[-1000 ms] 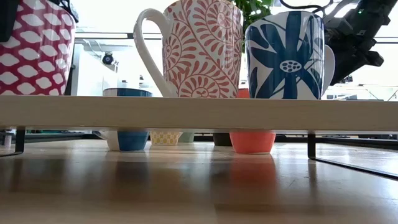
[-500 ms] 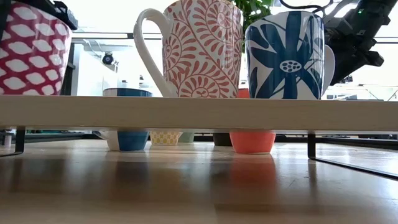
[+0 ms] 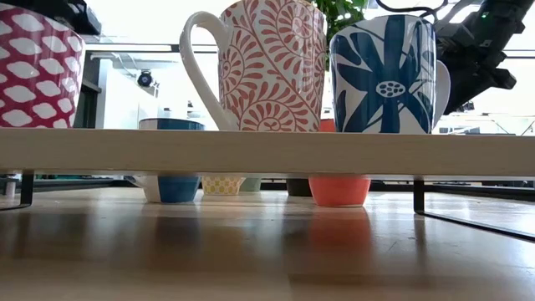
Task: Place coffee mugs
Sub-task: Put the white-red pattern mug on the shelf, then put the green mug on the shelf
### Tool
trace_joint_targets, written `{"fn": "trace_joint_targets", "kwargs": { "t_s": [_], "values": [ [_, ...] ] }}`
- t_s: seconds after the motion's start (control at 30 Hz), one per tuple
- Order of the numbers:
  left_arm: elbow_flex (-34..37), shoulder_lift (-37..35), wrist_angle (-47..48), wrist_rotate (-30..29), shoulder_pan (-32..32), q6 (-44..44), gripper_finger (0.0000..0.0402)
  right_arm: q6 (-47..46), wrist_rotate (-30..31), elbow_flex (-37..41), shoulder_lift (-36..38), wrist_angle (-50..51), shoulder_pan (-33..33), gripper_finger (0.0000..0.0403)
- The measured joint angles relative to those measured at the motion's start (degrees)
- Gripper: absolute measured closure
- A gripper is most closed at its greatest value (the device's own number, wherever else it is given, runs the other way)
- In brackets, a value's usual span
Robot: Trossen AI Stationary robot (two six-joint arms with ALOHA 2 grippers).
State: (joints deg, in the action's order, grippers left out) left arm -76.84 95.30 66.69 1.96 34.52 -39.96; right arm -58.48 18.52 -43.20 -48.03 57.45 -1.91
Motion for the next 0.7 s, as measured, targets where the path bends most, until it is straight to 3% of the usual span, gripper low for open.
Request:
{"fn": "trace_joint_targets", "kwargs": {
  "t_s": [0.27,0.43,0.7],
  "values": [
    [-0.08,-6.06,0.2,0.06,-0.58,1.42,0.0323,-1.07,0.02,0.0,0.0,-0.04,0.0,0.03],
    [-0.11,-10.22,0.18,-0.36,-2.0,8.24,0.0323,-2.12,-0.24,0.0,0.0,-0.59,0.0,0.03],
    [-0.11,-14.98,0.13,-13.31,-6.44,21.54,0.0323,-2.12,-2.15,0.0,0.0,-1.72,0.0,0.03]
  ]
}}
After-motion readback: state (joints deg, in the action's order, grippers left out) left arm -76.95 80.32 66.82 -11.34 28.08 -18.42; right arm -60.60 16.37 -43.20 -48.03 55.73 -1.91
